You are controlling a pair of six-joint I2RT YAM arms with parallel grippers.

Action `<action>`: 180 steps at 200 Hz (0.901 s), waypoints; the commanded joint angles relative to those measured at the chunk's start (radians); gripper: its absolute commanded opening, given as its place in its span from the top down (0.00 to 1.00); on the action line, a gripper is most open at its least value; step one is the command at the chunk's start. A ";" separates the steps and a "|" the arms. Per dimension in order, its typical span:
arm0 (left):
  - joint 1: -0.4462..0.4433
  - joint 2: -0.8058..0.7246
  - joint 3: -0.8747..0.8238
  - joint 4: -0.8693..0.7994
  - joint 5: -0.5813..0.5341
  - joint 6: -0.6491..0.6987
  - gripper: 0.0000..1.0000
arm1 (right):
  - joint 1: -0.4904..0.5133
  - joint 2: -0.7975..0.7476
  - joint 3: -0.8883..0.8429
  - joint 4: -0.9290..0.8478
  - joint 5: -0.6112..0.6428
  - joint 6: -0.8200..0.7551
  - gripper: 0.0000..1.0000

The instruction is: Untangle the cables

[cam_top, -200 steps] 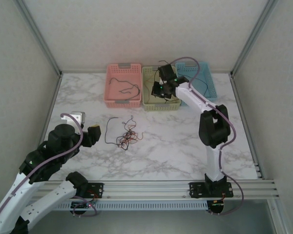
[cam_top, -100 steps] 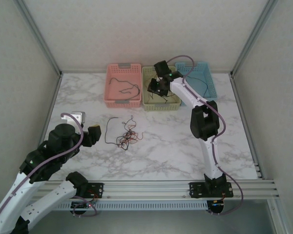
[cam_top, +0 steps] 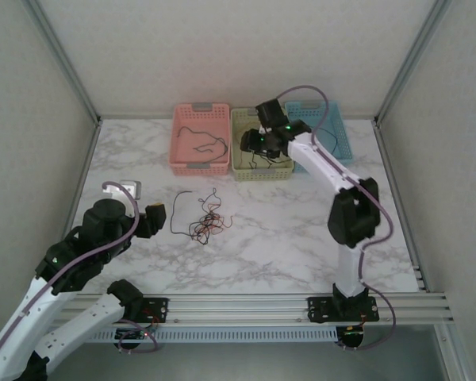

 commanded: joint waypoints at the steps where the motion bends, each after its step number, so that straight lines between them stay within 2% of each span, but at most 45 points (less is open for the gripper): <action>1: 0.010 0.015 -0.005 -0.001 0.010 -0.025 0.25 | 0.031 -0.243 -0.215 0.145 0.024 -0.053 0.43; 17: 0.010 0.052 -0.001 -0.002 -0.025 -0.130 0.23 | 0.045 -0.392 -0.376 0.217 0.005 -0.064 0.43; 32: 0.010 0.080 -0.066 0.097 0.052 -0.200 0.23 | 0.051 -0.509 -0.509 0.243 -0.003 -0.067 0.44; 41: 0.010 0.107 -0.114 0.158 0.059 -0.237 0.23 | 0.054 -0.580 -0.581 0.253 -0.009 -0.068 0.44; 55: 0.011 0.178 -0.157 0.210 0.052 -0.251 0.23 | 0.056 -0.681 -0.674 0.246 -0.020 -0.070 0.45; 81: 0.015 0.326 -0.193 0.272 -0.034 -0.251 0.23 | 0.058 -0.827 -0.783 0.205 -0.025 -0.064 0.45; 125: 0.106 0.530 -0.300 0.482 0.006 -0.269 0.26 | 0.058 -0.945 -0.897 0.171 -0.029 -0.037 0.44; 139: 0.151 0.603 -0.283 0.511 0.031 -0.263 0.30 | 0.058 -0.965 -0.926 0.177 -0.034 -0.025 0.45; 180: 0.202 0.812 -0.192 0.542 0.050 -0.235 0.34 | 0.058 -1.062 -1.007 0.191 0.010 -0.024 0.45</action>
